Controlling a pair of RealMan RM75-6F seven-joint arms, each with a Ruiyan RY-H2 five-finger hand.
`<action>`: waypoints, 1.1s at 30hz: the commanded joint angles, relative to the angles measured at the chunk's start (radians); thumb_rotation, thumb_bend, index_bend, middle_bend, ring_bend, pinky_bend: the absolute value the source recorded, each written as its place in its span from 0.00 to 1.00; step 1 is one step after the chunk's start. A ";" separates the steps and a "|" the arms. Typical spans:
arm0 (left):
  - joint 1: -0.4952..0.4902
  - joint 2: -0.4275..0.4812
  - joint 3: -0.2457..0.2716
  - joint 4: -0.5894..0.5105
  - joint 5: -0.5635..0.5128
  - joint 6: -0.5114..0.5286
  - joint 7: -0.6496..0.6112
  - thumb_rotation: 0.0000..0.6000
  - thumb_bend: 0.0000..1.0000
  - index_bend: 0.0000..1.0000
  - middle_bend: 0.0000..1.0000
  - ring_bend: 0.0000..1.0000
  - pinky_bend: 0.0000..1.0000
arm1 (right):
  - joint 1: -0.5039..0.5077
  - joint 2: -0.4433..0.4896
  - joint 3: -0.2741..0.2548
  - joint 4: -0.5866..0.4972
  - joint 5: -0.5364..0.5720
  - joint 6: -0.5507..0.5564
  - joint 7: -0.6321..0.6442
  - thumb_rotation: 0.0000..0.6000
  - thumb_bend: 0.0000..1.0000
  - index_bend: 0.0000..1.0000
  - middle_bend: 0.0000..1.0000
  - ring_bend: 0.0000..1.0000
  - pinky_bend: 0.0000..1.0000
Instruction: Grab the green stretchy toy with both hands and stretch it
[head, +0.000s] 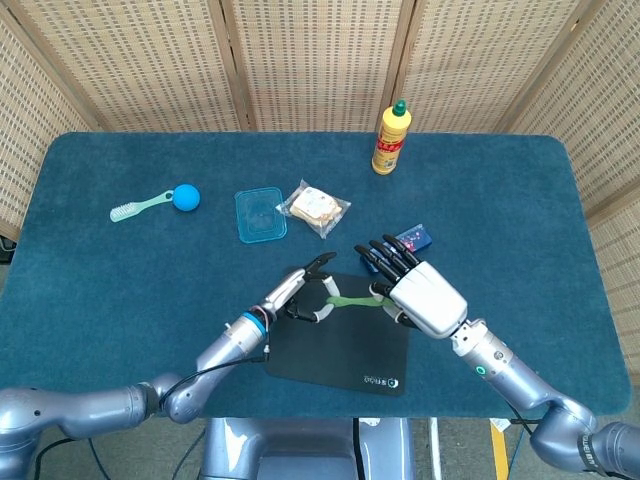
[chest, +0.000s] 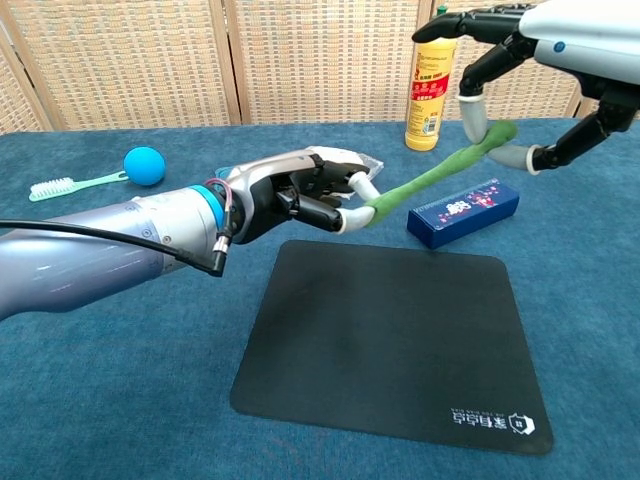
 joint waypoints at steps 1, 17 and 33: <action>0.004 0.005 0.000 0.004 -0.002 0.000 -0.004 1.00 0.49 0.75 0.00 0.00 0.00 | -0.003 -0.001 -0.002 0.002 -0.005 0.008 -0.005 1.00 0.66 0.77 0.11 0.00 0.00; 0.060 0.131 0.023 0.049 0.013 0.026 0.031 1.00 0.49 0.75 0.00 0.00 0.00 | -0.026 0.015 0.005 -0.001 -0.002 0.045 -0.077 1.00 0.65 0.77 0.11 0.00 0.00; 0.137 0.292 0.033 0.102 -0.010 0.006 -0.025 1.00 0.49 0.75 0.00 0.00 0.00 | -0.060 0.045 -0.007 0.020 -0.005 0.080 -0.082 1.00 0.65 0.78 0.11 0.00 0.00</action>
